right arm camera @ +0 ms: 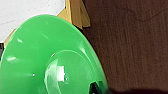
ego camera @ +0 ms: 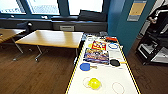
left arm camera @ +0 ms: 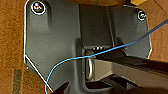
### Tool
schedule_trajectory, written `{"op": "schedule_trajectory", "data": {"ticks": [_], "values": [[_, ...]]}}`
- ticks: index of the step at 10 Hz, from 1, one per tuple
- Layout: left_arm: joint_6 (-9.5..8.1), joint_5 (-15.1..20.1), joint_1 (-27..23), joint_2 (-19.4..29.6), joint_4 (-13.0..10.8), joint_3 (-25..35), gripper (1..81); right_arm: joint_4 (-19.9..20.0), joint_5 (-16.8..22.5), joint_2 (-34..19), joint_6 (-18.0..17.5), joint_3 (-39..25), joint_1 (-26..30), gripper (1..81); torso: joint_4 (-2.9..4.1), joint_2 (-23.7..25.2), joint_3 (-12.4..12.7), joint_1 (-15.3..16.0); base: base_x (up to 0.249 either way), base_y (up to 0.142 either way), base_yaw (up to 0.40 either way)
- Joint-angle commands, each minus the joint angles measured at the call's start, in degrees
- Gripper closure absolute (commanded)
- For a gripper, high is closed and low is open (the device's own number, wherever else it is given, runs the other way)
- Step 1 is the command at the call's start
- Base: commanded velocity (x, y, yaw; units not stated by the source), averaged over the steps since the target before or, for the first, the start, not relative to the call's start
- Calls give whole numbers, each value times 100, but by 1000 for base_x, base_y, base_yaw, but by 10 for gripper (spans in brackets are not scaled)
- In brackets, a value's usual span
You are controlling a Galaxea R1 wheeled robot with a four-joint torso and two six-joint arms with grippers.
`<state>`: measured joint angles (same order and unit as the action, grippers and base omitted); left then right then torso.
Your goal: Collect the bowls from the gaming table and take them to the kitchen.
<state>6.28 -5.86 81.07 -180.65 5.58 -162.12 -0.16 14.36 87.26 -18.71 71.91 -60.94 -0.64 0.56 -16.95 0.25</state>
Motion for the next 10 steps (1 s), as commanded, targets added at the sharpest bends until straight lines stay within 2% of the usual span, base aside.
{"op": "schedule_trajectory", "data": {"ticks": [1, 3, 5, 6, 9, 10], "values": [[58, 367, -113, -41, -49, 14, 10, -2, -1371, -129, 657, -154, -1334, 811, 0, 0, 0, 0, 0, 0, 0], [58, 367, -113, -7, -40, 23, 10, 15, -2346, 643, 693, 503, -2251, 811, 0, 0, 0, 0, 0, 0, 0], [58, 375, -113, 160, -49, 215, 10, -19, -2974, 1420, 720, 1192, -2709, 811, 0, 0, 0, 0, 0, 0, 0], [58, 376, -113, 457, -49, 661, 10, -124, -3062, 1813, 746, 1542, -2840, 811, 0, 0, 0, 0, 0, 0, 0], [40, 367, -113, 1705, -31, 2525, 10, -362, -3071, 2807, 746, 2386, -2964, 811, 0, 0, 0, -2, 0, 0, 0], [40, 367, -113, 2004, -31, 2876, 10, -405, -3071, 3035, 746, 2562, -2964, 811, 0, 0, 0, -2, 0, 0, 0]]}}
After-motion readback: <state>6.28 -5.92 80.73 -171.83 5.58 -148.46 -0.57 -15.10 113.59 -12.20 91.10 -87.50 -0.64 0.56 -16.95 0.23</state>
